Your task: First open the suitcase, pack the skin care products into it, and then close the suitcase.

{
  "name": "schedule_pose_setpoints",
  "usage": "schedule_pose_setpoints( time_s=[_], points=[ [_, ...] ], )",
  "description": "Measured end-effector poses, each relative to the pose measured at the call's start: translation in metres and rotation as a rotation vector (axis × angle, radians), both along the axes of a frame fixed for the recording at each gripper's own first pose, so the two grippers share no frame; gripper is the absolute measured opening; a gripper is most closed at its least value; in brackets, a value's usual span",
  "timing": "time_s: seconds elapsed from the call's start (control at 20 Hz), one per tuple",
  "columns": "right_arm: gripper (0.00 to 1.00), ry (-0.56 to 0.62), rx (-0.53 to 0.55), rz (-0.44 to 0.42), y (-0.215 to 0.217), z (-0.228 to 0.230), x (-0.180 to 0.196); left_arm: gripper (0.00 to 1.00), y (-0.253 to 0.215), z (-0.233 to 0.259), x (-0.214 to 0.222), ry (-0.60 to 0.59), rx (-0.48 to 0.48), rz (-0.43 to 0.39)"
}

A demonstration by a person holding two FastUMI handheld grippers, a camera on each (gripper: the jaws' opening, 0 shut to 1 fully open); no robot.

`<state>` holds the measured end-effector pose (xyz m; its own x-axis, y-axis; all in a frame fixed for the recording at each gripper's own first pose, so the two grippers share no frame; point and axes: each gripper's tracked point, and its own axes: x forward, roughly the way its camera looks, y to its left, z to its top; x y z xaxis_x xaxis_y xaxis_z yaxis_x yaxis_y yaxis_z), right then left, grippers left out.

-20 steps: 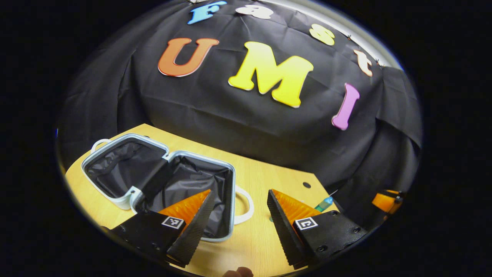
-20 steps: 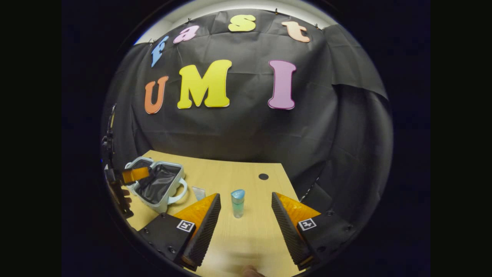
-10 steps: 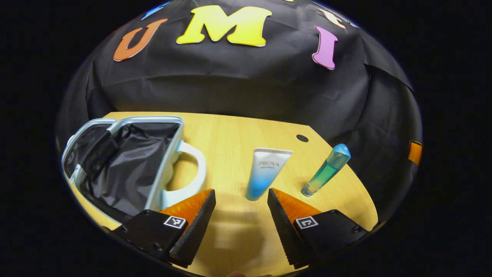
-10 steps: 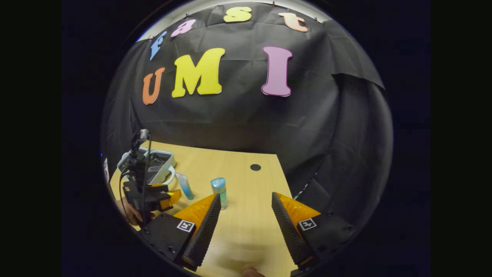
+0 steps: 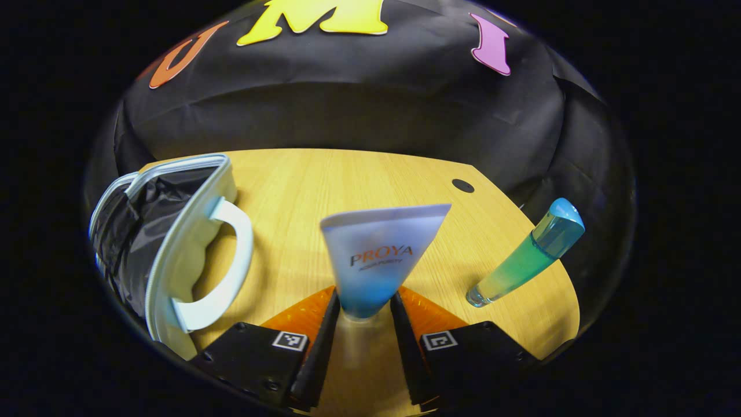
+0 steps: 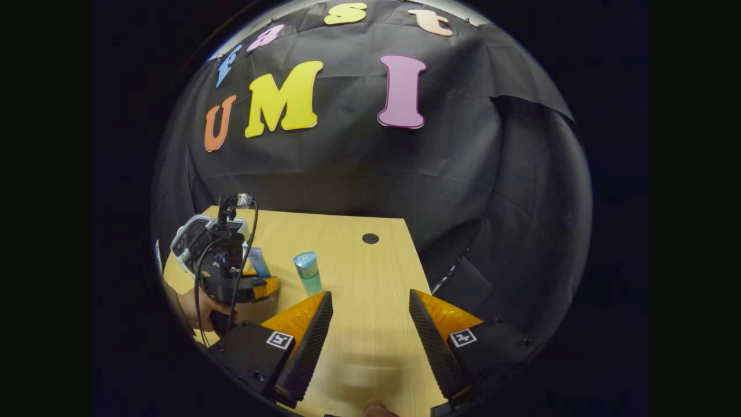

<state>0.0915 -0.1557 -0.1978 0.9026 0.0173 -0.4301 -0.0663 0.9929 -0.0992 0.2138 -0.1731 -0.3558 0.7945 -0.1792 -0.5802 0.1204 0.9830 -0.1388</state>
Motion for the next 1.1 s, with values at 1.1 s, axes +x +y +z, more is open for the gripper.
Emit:
schedule_pose_setpoints(
  time_s=[1.1],
  points=[
    [0.71, 0.101, 0.027, 0.141, 0.124, -0.13, 0.113, 0.45, 0.142, 0.099, -0.172, -0.014, -0.026, 0.136]
  ],
)
